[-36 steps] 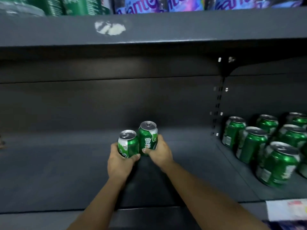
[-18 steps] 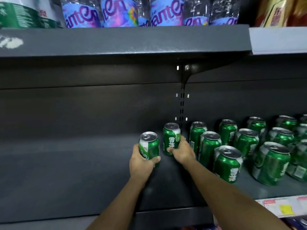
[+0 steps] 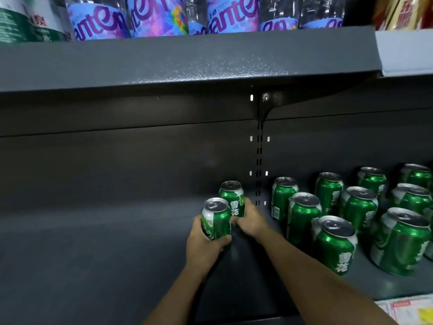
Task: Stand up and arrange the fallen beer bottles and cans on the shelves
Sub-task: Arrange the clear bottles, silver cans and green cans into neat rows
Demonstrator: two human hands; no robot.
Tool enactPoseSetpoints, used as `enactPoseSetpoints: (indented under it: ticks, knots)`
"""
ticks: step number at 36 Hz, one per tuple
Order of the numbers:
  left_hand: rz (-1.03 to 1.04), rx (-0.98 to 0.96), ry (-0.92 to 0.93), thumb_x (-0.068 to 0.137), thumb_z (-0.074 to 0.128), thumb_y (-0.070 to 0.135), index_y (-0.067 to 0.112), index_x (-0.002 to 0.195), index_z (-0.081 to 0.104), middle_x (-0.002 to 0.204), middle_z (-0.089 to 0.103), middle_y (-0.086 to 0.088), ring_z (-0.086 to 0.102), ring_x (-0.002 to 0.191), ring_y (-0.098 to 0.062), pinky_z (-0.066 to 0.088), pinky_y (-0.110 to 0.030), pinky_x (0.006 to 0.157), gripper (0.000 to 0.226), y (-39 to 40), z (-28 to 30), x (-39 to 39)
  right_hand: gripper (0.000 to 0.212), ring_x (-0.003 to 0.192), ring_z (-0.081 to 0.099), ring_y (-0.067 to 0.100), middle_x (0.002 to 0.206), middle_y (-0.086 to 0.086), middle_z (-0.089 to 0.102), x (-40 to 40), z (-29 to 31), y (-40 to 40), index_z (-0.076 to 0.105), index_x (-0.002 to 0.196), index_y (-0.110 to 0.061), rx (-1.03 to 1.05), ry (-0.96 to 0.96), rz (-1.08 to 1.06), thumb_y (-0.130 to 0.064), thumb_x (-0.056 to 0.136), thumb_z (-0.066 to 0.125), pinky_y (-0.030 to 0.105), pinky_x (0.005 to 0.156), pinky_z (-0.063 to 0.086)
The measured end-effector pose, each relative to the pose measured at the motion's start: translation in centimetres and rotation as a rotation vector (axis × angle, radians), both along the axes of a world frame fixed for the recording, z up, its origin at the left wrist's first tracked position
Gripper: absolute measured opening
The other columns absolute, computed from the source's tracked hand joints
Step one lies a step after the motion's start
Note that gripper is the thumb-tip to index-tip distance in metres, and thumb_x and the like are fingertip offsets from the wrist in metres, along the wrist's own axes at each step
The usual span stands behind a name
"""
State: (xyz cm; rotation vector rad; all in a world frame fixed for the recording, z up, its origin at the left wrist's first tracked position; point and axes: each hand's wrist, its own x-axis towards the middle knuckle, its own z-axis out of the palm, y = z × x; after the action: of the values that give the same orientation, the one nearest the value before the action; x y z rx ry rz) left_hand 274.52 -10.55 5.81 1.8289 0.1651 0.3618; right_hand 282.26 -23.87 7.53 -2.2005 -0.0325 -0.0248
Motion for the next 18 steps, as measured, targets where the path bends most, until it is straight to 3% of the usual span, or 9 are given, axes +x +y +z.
enactPoseSetpoints:
  ticks: [3, 5, 8, 10, 12, 14, 16, 18]
  knots:
    - [-0.016, -0.006, 0.001, 0.060, 0.087, 0.014, 0.036, 0.108, 0.048, 0.099, 0.065, 0.012, 0.064, 0.093, -0.014, 0.055, -0.046, 0.084, 0.065, 0.2, -0.1, 0.1, 0.059, 0.117, 0.055, 0.025, 0.126, 0.004, 0.059, 0.0, 0.0, 0.1, 0.040, 0.132, -0.021, 0.041, -0.004, 0.028, -0.016, 0.082, 0.072, 0.043, 0.102, 0.043]
    - [-0.017, -0.014, 0.000, 0.059, 0.087, 0.016, 0.034, 0.112, 0.045, 0.100, 0.064, 0.012, 0.064, 0.092, -0.014, 0.055, -0.045, 0.085, 0.069, 0.0, 0.1, 0.0, 0.064, 0.125, 0.047, 0.027, 0.135, 0.004, 0.052, -0.3, -0.1, 0.1, 0.034, 0.139, -0.024, -0.048, -0.043, 0.018, -0.015, 0.083, 0.065, 0.042, 0.107, 0.037]
    - [0.004, -0.044, 0.005, 0.052, 0.085, 0.027, 0.035, 0.108, 0.046, 0.097, 0.065, 0.011, 0.065, 0.091, -0.015, 0.055, -0.044, 0.084, 0.068, -0.5, 0.5, -0.3, 0.070, 0.131, 0.036, 0.024, 0.142, 0.001, 0.043, -2.1, 0.4, -0.1, 0.030, 0.145, -0.021, -0.237, -0.271, -0.123, -0.008, 0.081, 0.057, 0.037, 0.106, 0.028]
    - [0.009, -0.060, 0.008, 0.051, 0.085, 0.030, 0.036, 0.102, 0.047, 0.096, 0.066, 0.011, 0.064, 0.091, -0.014, 0.055, -0.044, 0.084, 0.064, -1.0, 0.8, -0.6, 0.064, 0.126, 0.039, 0.020, 0.133, -0.003, 0.048, -3.5, 0.7, -0.3, 0.040, 0.136, -0.021, -0.198, -0.414, -0.133, -0.005, 0.076, 0.057, 0.034, 0.101, 0.029]
    - [-0.006, -0.103, 0.004, 0.049, 0.085, 0.030, 0.034, 0.101, 0.048, 0.097, 0.066, 0.009, 0.065, 0.093, -0.015, 0.056, -0.042, 0.082, 0.064, -1.5, 1.2, -1.0, 0.065, 0.123, 0.041, 0.016, 0.128, -0.008, 0.050, -4.6, 0.9, -0.5, 0.042, 0.133, -0.022, -0.146, -0.362, -0.002, -0.003, 0.074, 0.059, 0.034, 0.101, 0.032]
    - [-0.054, -0.190, -0.007, 0.059, 0.087, 0.012, 0.028, 0.106, 0.048, 0.101, 0.065, 0.003, 0.064, 0.093, -0.015, 0.057, -0.029, 0.076, 0.063, -1.8, 1.6, -1.2, 0.069, 0.125, 0.042, 0.016, 0.132, -0.008, 0.049, -5.6, 0.8, -0.8, 0.038, 0.138, -0.023, -0.027, -0.230, 0.152, -0.007, 0.075, 0.062, 0.035, 0.105, 0.035]
    - [-0.129, -0.296, 0.027, 0.069, 0.079, -0.004, 0.017, 0.115, 0.046, 0.107, 0.064, -0.003, 0.063, 0.094, -0.014, 0.054, -0.019, 0.070, 0.060, -1.9, 2.5, -1.4, 0.071, 0.124, 0.045, 0.013, 0.139, -0.005, 0.047, -6.7, 0.9, -1.4, 0.031, 0.142, -0.021, 0.204, -0.102, 0.266, -0.001, 0.080, 0.059, 0.021, 0.099, 0.042]
    - [-0.243, -0.398, 0.085, 0.073, 0.073, -0.011, 0.014, 0.122, 0.047, 0.114, 0.066, -0.009, 0.065, 0.100, -0.020, 0.055, -0.028, 0.078, 0.061, -1.5, 3.2, -1.6, 0.072, 0.111, 0.049, 0.006, 0.126, -0.011, 0.050, -7.9, 0.8, -2.2, 0.031, 0.139, -0.024, 0.292, -0.002, 0.355, 0.005, 0.079, 0.058, 0.004, 0.081, 0.041]
